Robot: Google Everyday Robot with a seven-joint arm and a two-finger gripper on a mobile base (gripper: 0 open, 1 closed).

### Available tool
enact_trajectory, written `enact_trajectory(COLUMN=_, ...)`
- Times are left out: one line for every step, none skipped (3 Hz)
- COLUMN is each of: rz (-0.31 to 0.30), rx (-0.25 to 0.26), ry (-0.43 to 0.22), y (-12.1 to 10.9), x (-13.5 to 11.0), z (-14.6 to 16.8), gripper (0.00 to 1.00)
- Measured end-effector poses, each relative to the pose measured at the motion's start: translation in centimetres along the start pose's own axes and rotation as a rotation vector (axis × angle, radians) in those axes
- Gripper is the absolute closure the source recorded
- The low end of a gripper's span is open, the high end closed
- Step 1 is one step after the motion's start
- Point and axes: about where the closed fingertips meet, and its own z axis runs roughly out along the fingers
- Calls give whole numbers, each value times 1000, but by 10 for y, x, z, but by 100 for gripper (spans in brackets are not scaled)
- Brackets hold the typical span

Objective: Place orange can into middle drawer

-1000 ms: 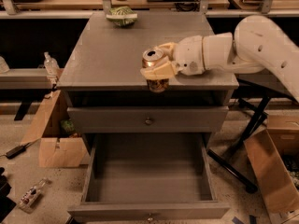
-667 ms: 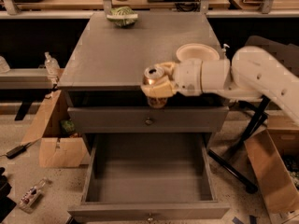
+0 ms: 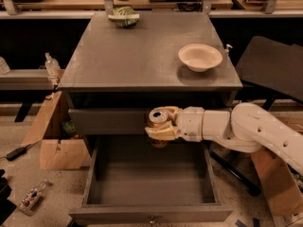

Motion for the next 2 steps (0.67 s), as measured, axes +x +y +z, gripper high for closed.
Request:
enact_trajectory(rz=-47, rx=16, ry=-21, y=6, x=67, z=34, gripper=100)
enact_trajectory(rz=-75, rx=26, ry=-30, y=5, x=114, z=59, gripper=100)
